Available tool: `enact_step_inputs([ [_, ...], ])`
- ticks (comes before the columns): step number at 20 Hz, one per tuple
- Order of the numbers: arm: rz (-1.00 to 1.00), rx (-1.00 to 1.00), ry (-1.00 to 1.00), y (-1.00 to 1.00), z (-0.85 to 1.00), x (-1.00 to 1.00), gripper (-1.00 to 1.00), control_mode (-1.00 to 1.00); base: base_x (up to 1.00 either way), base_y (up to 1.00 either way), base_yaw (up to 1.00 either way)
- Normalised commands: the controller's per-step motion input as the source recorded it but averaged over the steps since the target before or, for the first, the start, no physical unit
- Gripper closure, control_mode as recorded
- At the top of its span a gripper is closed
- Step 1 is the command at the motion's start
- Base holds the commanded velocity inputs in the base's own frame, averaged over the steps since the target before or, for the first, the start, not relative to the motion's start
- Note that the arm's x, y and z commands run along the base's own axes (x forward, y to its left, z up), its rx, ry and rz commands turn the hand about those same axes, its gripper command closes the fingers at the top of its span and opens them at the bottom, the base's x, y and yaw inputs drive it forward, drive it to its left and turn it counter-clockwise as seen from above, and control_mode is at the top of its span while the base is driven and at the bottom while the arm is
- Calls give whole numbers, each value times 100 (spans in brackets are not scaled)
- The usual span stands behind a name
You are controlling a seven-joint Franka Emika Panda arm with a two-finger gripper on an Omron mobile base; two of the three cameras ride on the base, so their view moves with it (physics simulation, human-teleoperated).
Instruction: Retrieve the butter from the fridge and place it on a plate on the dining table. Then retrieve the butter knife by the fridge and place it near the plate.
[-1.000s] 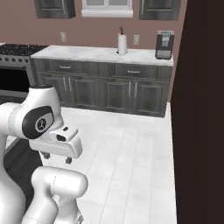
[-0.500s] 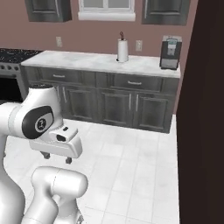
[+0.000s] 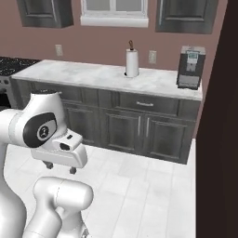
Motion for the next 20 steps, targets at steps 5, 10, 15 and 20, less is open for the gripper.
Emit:
enact_step_inputs([
  [5,0,0,0,0,0,0,-100,100,100,-14,47],
  [10,0,0,0,0,0,0,-100,100,100,0,67],
  [15,0,0,0,0,0,0,-100,100,96,-1,74],
  [20,0,0,0,0,0,0,-100,100,85,-5,82],
])
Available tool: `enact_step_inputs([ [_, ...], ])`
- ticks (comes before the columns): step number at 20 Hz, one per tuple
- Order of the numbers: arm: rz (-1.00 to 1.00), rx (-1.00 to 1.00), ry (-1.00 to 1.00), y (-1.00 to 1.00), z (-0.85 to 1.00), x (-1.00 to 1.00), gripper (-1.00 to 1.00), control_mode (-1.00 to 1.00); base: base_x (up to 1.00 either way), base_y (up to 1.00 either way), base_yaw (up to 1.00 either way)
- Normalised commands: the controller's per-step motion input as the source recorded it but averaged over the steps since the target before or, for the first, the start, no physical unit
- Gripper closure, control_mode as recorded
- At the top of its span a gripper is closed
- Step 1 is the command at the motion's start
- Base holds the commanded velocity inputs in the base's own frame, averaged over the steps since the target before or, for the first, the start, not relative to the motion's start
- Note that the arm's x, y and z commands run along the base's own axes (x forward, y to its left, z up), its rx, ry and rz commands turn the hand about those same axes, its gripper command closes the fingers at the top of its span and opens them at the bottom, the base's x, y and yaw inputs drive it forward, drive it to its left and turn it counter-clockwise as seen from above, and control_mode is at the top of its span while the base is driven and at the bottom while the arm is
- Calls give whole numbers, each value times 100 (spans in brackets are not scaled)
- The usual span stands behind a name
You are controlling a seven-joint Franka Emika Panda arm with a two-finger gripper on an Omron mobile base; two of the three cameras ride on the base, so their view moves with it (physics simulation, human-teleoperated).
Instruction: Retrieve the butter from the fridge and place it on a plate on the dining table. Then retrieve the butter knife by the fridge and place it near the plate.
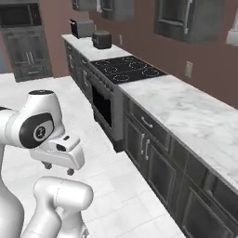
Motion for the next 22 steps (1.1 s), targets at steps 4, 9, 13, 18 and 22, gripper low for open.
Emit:
enact_step_inputs([
  [4,0,0,0,0,0,0,-100,100,69,0,86],
  [9,0,0,0,0,0,0,-100,100,82,-2,82],
  [13,0,0,0,0,0,0,-100,100,100,-2,60],
  [18,0,0,0,0,0,0,-100,100,100,-2,38],
  [22,0,0,0,0,0,0,-100,100,100,3,30],
])
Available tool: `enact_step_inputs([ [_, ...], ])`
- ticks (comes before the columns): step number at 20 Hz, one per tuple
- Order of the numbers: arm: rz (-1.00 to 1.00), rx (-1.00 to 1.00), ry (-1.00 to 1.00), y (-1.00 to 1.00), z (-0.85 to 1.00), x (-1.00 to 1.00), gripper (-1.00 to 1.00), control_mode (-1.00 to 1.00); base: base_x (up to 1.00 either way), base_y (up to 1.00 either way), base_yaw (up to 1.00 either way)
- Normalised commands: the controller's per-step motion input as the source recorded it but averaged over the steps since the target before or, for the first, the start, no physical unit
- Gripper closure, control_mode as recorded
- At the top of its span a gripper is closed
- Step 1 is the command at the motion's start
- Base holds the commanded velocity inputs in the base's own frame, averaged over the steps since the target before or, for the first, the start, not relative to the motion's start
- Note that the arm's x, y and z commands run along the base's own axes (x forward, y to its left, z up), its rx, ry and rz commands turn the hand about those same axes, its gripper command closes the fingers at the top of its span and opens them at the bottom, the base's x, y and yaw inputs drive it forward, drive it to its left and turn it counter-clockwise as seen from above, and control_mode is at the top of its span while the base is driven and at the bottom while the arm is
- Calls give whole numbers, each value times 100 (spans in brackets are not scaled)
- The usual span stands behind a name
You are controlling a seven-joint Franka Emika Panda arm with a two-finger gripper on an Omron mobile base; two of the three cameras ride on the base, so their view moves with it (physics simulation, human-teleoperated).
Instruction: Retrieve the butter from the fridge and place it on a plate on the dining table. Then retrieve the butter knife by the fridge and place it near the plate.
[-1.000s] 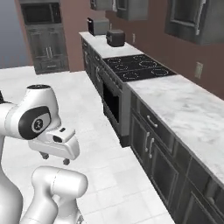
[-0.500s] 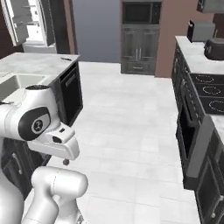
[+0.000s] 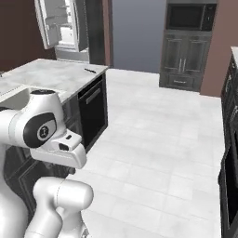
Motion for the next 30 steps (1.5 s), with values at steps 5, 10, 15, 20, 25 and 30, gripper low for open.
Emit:
enact_step_inputs([
  [5,0,0,0,0,0,0,-100,100,100,5,6],
  [10,0,0,0,0,0,0,-100,100,100,9,1],
  [15,0,0,0,0,0,0,-100,100,100,19,3],
  [20,0,0,0,0,0,0,-100,100,100,8,27],
  [25,0,0,0,0,0,0,-100,100,100,-1,41],
  [30,0,0,0,0,0,0,-100,100,100,-10,56],
])
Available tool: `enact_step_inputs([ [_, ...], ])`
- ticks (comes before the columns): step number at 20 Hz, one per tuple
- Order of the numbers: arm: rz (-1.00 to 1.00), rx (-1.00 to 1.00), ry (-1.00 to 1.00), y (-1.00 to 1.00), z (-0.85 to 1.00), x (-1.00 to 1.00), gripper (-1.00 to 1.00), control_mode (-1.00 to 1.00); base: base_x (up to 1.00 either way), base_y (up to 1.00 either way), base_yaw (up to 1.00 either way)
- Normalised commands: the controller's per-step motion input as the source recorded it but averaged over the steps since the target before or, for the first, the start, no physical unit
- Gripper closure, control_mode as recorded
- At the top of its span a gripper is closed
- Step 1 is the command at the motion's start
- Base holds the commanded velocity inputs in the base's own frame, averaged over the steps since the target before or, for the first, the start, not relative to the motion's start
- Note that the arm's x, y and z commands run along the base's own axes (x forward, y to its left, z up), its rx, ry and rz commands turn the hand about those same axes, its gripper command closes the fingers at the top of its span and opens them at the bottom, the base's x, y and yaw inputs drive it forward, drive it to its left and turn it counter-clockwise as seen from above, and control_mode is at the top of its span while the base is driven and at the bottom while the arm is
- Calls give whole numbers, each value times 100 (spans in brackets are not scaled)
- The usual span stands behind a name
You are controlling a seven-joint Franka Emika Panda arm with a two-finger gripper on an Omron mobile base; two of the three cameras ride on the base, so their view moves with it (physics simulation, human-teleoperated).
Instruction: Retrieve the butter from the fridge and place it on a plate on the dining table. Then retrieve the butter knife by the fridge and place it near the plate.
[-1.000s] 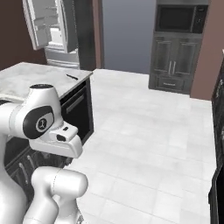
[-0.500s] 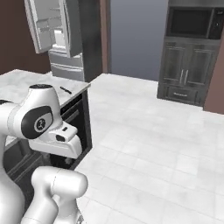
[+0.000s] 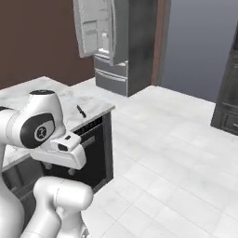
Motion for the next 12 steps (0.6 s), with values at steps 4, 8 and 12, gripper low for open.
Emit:
enact_step_inputs([
  [4,0,0,0,0,0,0,-100,100,99,-30,74],
  [8,0,0,0,0,0,0,-100,100,85,-25,83],
  [12,0,0,0,0,0,0,-100,100,82,-27,85],
])
